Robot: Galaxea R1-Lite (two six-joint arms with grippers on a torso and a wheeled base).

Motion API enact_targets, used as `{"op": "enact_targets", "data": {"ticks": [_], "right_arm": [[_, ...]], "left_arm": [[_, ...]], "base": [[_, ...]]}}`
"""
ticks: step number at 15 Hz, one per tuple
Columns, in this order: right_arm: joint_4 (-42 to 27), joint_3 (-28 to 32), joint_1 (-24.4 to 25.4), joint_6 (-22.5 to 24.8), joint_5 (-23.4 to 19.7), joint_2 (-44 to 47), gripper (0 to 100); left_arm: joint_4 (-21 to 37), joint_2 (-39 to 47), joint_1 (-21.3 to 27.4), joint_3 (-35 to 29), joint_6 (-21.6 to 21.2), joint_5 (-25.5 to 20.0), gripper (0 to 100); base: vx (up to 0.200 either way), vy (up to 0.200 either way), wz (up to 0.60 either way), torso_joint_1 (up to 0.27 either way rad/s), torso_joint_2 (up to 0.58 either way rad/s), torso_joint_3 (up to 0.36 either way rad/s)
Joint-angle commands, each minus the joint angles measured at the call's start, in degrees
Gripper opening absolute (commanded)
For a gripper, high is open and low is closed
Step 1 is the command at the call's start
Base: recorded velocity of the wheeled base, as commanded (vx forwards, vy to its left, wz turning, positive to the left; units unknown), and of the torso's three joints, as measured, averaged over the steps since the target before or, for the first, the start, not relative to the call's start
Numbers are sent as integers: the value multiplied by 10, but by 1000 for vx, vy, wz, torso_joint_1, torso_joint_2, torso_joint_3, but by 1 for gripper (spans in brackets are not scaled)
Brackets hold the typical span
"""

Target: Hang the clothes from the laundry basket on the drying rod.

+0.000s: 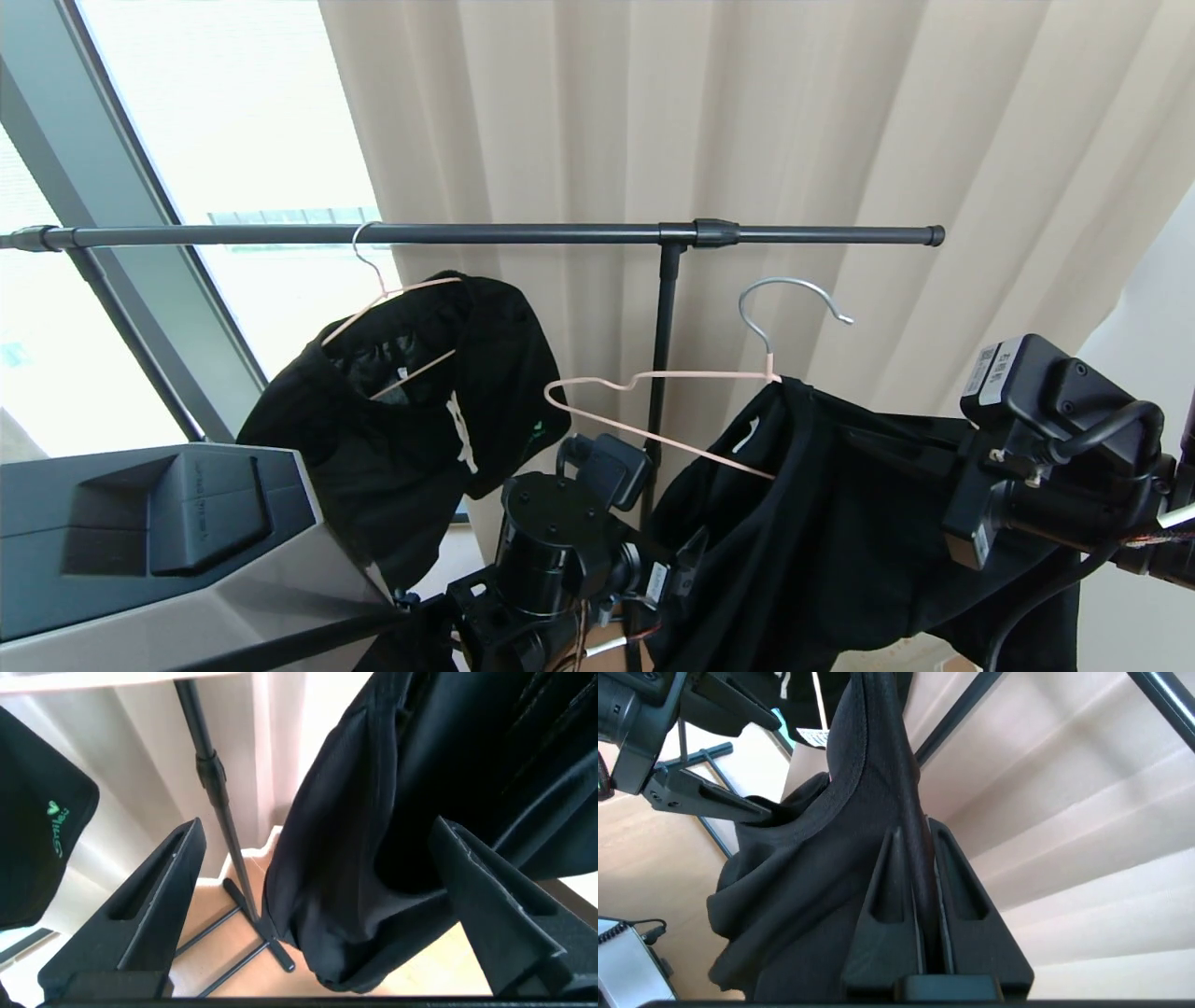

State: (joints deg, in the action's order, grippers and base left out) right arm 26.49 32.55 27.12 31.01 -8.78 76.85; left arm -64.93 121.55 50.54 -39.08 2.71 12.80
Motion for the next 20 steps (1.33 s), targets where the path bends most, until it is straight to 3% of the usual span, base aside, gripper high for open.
{"op": "enact_targets", "data": {"ticks": [1,8,9,15,20], "right_arm": [[0,0,-1,-1,0,-1,0],[1,0,-1,-1,0,-4,0],[0,2,-2,-3,1,-2,0],[0,7,-14,-6,1,1,0],[0,8,-24,-6,1,3,0]], "left_arm": [[0,8,0,0,0,0,100],[-1,28,0,-1,-1,0,100],[-5,25,1,-1,-1,1,0],[-51,25,0,5,-14,7,0],[-56,20,-7,5,-16,7,0]], "base": [[0,0,0,0,0,0],[0,0,0,0,0,0],[0,0,0,0,0,0],[0,0,0,0,0,0],[0,0,0,0,0,0]]}}
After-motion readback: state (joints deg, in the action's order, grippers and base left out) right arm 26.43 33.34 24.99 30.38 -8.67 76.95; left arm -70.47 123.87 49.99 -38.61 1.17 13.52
